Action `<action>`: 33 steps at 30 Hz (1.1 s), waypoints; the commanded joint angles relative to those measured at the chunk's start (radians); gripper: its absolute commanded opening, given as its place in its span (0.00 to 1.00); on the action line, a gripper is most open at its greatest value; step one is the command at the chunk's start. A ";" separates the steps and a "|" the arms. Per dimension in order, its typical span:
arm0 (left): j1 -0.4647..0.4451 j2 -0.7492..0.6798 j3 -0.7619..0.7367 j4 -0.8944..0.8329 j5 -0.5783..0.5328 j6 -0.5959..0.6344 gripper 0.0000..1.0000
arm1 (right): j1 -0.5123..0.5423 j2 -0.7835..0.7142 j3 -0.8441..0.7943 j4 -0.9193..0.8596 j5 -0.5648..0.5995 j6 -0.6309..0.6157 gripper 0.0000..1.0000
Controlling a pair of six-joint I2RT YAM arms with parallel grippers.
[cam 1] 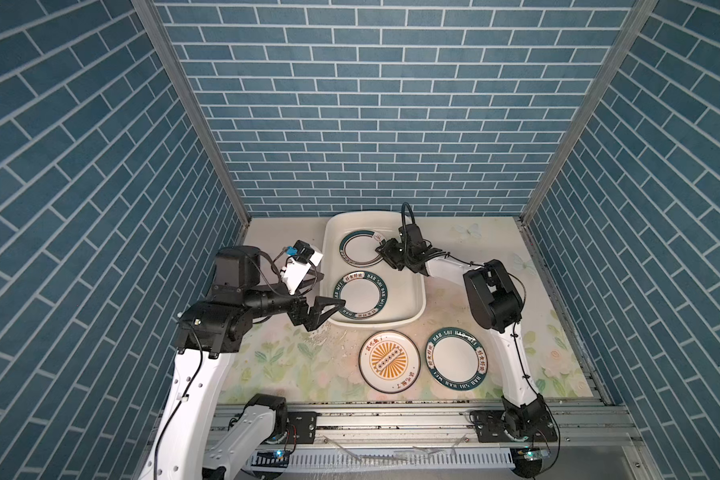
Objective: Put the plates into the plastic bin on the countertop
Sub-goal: 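Lower the green-and-red plate flat onto the plate stack in the bin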
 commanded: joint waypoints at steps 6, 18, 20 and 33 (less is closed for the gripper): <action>0.000 -0.005 0.021 -0.015 0.005 0.013 0.99 | 0.002 -0.068 0.015 -0.169 0.066 -0.052 0.47; 0.000 -0.006 0.023 -0.020 -0.002 0.014 1.00 | -0.001 -0.001 0.175 -0.289 0.058 -0.091 0.48; 0.000 -0.005 0.022 -0.018 0.000 0.014 1.00 | 0.000 -0.001 0.185 -0.309 0.066 -0.100 0.48; 0.000 -0.009 0.028 -0.020 0.005 0.015 0.99 | -0.002 -0.002 0.163 -0.326 0.058 -0.101 0.49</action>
